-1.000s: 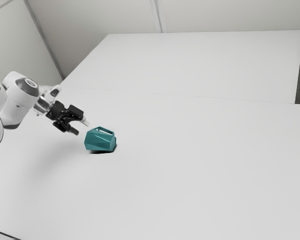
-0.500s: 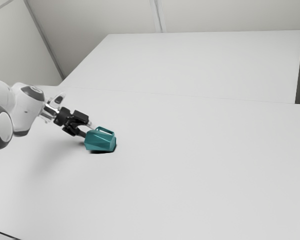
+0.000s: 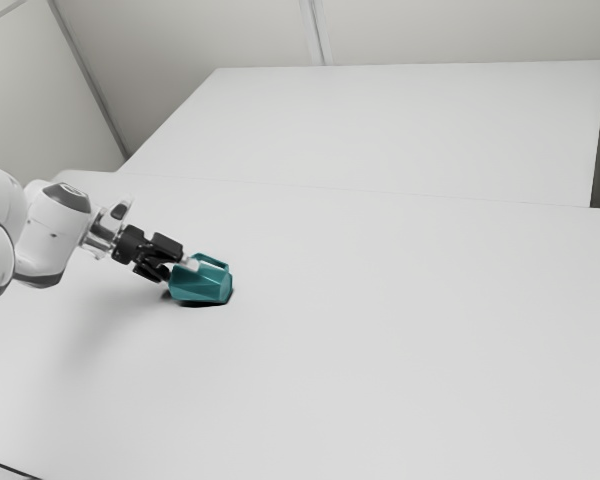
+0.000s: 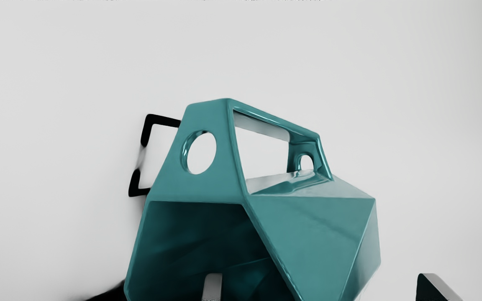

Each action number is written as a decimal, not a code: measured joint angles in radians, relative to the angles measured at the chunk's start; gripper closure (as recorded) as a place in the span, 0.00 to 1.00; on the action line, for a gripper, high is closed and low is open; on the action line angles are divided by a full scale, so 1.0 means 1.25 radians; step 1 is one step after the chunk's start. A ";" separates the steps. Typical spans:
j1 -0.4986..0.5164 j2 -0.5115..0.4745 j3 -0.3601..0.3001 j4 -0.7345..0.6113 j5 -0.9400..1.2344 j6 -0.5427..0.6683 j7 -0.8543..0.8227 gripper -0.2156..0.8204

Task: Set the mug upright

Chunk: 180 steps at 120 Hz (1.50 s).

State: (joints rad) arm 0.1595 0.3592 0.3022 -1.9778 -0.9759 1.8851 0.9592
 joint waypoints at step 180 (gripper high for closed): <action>-0.026 -0.094 -0.188 0.074 0.567 0.101 -0.240 0.96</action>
State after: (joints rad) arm 0.1267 0.2414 0.0678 -1.8849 -0.2673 2.0118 0.6591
